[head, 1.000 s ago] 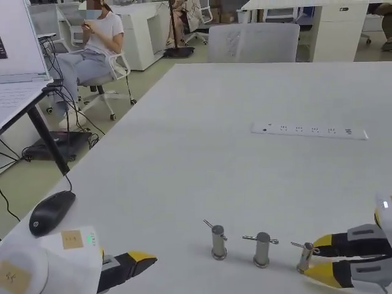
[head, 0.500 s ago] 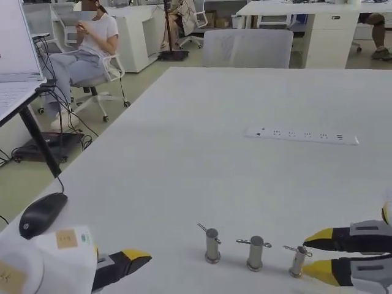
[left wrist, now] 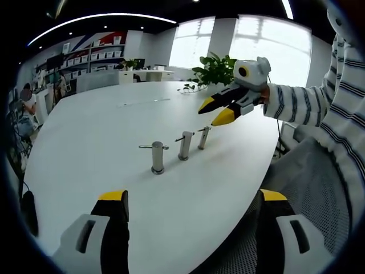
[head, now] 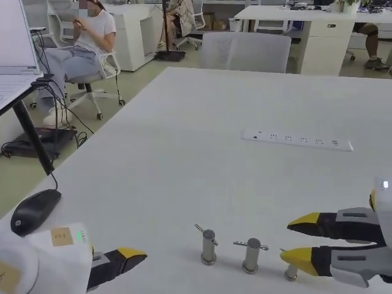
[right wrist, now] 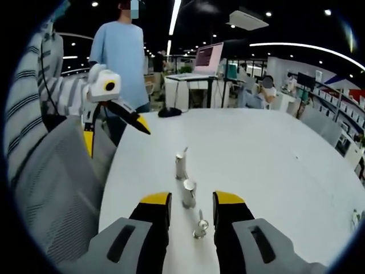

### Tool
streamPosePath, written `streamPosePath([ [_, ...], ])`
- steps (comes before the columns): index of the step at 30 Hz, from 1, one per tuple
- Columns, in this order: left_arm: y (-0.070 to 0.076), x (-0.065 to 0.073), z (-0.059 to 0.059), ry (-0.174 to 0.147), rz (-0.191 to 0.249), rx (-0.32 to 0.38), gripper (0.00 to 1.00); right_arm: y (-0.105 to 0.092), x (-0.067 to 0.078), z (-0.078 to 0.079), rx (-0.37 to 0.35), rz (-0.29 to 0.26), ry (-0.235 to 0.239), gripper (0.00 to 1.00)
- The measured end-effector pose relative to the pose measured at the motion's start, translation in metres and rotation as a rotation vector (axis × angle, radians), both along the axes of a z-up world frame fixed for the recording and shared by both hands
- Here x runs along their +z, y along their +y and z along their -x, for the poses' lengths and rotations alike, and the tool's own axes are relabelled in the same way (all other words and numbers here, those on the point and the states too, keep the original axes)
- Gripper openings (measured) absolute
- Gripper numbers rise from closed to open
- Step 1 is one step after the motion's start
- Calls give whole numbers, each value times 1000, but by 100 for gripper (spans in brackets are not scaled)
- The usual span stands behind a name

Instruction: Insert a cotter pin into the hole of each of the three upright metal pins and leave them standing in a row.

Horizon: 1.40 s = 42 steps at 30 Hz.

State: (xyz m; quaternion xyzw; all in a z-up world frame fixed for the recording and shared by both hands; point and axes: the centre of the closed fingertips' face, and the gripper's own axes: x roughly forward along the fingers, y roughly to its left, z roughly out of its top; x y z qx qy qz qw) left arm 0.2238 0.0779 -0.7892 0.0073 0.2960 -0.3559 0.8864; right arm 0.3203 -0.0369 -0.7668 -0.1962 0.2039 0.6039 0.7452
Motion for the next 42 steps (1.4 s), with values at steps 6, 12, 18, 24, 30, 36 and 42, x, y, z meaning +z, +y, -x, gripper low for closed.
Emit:
streamPosePath([
  [6, 3, 0, -1, -5, 6, 8, 92, 22, 0, 4, -11, 5, 16, 30],
  [12, 4, -1, -11, -21, 16, -7, 89, 35, -2, 10, -2, -2, 32, 29],
  [18, 5, -6, -33, -31, 19, -56, 81, 37, -1, 14, -11, -14, 41, 29],
  [24, -1, -19, -58, -40, 35, -108, 68, 34, 4, 16, -40, -20, 39, 30],
  [30, -8, -34, -77, -44, 55, -139, 53, 27, 7, 21, -81, -32, 46, 30],
  [36, -14, -41, -93, -72, 58, -143, 40, 20, 9, 25, -125, -43, 53, 30],
  [42, -20, -46, -105, -100, 51, -162, 28, 17, 10, 25, -158, -47, 57, 30],
])
